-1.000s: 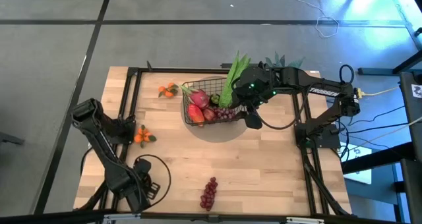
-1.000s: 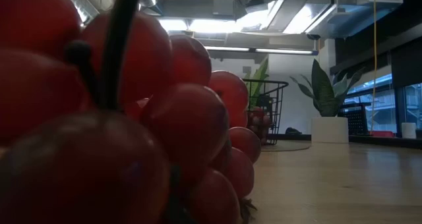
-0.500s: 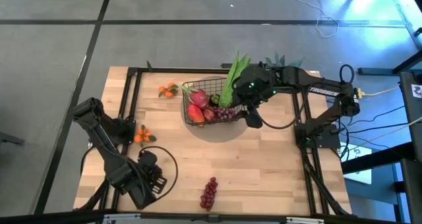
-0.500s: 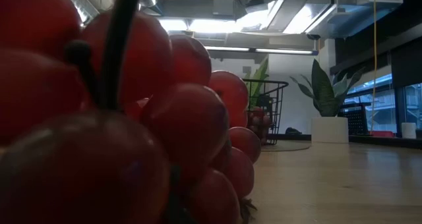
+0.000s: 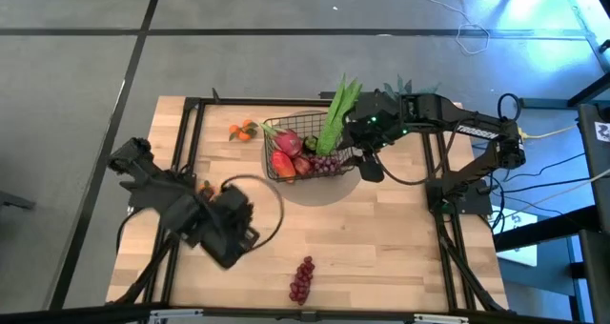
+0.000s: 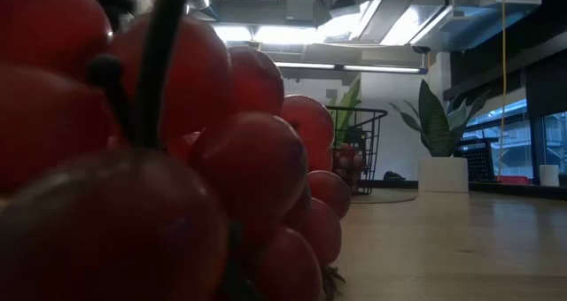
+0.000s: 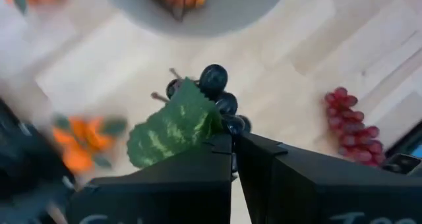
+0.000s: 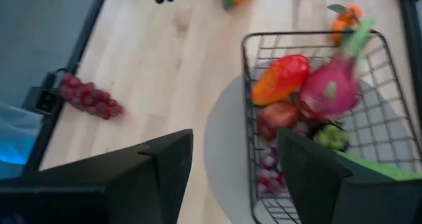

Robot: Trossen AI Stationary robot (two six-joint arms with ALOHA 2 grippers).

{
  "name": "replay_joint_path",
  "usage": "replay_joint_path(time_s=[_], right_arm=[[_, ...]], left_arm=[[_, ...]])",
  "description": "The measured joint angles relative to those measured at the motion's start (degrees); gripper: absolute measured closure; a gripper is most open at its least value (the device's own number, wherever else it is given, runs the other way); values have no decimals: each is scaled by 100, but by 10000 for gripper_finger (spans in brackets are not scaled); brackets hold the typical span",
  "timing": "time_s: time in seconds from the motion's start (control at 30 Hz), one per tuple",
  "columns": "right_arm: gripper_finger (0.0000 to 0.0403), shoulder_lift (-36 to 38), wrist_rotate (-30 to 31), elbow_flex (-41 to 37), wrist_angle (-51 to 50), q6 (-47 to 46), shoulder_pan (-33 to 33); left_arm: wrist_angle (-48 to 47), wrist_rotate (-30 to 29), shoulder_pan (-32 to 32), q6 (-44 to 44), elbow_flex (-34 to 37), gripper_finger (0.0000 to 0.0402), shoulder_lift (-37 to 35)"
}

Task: Build produce basket
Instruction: Put the purple grapes into the wire basket

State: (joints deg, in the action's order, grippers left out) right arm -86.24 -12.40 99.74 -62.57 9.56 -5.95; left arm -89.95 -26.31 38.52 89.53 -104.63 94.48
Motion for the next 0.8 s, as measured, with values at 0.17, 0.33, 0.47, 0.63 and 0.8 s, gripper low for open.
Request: replay_joint_path(time_s=[0.17, 0.33, 0.47, 0.63, 0.8], right_arm=[[196, 2, 78, 0, -2, -26, -133], [196, 4, 78, 0, -85, 62, -256], [196, 40, 82, 0, -285, 282, -371], [196, 131, 115, 0, -310, 299, -520], [196, 230, 820, 4, -355, 295, -569]], left_arm=[[-2, -290, -768, -1781, -318, 401, -2], [14, -812, -1691, -3218, -423, 401, -2], [206, -1207, -2388, -4218, -589, 401, -2], [1061, -1361, -3182, -5648, -693, 401, -2], [2063, -983, -3882, -6820, -697, 401, -2]])
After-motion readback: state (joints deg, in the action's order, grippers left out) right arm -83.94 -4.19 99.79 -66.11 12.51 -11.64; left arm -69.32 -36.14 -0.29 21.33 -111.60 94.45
